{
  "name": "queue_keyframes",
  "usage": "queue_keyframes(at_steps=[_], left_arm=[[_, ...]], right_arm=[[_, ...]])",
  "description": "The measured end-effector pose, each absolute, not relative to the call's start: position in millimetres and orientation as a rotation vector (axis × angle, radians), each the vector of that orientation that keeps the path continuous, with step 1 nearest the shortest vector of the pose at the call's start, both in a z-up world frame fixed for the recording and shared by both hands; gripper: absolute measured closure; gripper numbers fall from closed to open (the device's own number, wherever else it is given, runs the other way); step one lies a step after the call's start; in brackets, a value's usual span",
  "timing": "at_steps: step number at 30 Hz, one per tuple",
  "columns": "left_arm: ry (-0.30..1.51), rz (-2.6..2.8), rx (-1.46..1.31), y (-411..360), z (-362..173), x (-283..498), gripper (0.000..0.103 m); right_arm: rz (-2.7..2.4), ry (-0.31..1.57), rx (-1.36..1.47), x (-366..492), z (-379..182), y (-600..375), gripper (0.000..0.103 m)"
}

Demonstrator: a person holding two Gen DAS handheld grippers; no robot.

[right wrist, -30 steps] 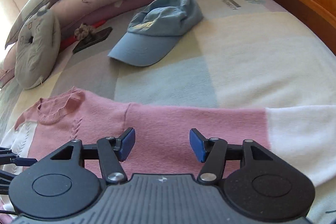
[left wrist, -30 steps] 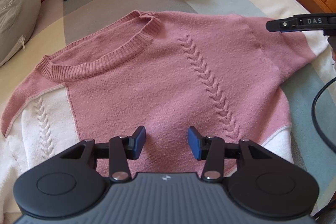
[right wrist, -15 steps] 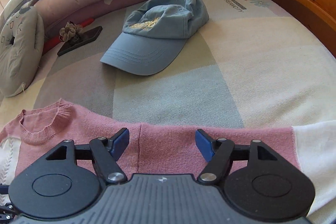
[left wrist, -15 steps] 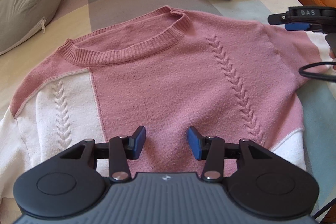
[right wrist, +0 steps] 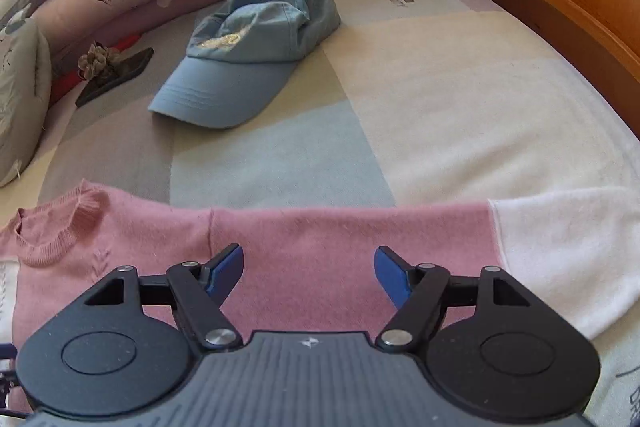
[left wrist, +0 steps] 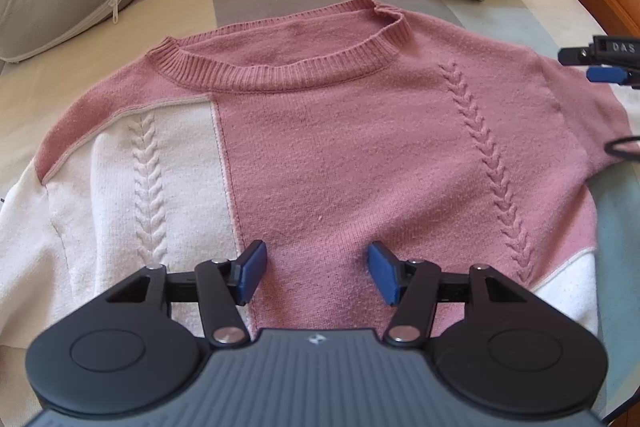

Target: Fold clothes

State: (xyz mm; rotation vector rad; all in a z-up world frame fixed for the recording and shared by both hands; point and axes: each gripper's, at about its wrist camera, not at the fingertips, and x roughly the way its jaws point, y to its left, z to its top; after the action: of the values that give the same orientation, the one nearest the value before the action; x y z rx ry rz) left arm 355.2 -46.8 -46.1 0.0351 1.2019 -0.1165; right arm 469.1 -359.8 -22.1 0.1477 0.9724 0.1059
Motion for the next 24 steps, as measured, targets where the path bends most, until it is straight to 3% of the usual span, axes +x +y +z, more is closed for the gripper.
queue_keyframes(at_steps=[7,17,18,23,24], left_arm=[[1.2,-0.11,0.026,-41,-46,353,0.045],[1.202,-0.105,0.024,-39,-49,358,0.04],[1.203,-0.108,0.025,-39,-49,358,0.04],[1.208,-0.111,0.023,-38,-51,359,0.037],[1.208,-0.109,0.021,-37,-52,360,0.036]], right_arm=[[0.193,1.011,-0.049,489,-47,-316,0.025],[0.433,0.952,-0.237,499,-25,-305,0.024],[0.477,0.949,-0.277,505,-25,-301,0.025],[0.675,1.042,-0.368,515,-39,-297,0.061],[0.7,1.051,-0.368,514,-38,-298,0.063]])
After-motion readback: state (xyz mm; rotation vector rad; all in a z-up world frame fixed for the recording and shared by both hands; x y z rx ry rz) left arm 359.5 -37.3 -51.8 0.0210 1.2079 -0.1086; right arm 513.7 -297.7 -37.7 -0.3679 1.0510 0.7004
